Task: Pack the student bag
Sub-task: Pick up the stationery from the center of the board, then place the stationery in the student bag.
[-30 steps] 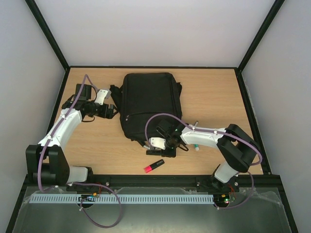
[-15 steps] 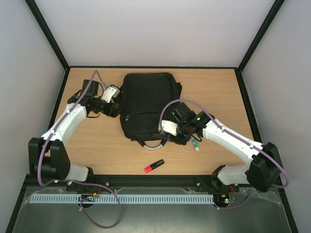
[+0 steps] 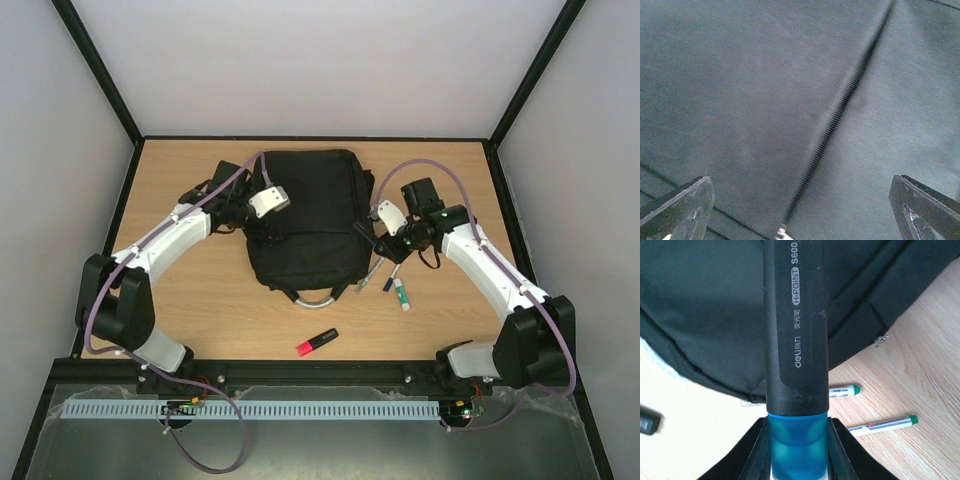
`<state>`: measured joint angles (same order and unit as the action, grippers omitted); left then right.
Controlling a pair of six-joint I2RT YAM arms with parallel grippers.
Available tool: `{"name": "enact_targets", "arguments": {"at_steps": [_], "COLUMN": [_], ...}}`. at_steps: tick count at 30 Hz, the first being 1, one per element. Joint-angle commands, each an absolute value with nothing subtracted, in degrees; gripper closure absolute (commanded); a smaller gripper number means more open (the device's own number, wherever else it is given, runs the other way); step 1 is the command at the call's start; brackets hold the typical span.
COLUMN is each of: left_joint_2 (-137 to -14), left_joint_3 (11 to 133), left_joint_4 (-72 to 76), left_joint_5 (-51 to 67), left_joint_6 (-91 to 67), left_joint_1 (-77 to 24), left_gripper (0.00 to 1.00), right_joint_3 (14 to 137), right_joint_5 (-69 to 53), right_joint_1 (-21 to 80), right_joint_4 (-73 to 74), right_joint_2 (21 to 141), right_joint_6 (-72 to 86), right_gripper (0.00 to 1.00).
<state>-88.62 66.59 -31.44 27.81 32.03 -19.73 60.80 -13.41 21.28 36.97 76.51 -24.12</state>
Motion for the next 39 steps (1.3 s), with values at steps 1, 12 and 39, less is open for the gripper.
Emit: {"name": "enact_targets", "arguments": {"at_steps": [1, 12, 39], "left_joint_2": [-90.68, -96.23, -100.38], "left_joint_3": [65.95, 71.89, 72.83], "left_joint_4": [-16.97, -22.07, -15.56], "left_joint_5": [19.08, 22.01, 10.96], "left_joint_6": [28.28, 42.94, 46.96], "left_joint_1": [-20.15, -25.26, -32.21], "left_gripper": [0.01, 0.33, 0.92], "right_joint_3": [61.73, 60.83, 58.72], "right_joint_5": [-18.00, -20.81, -21.96], "right_joint_1": [18.60, 18.28, 18.11], "right_joint_4": [35.50, 33.59, 33.92], "right_joint_2": [76.08, 77.48, 76.08], "right_joint_6": [-18.37, -15.43, -17.67], "right_gripper": [0.84, 0.83, 0.82]}}
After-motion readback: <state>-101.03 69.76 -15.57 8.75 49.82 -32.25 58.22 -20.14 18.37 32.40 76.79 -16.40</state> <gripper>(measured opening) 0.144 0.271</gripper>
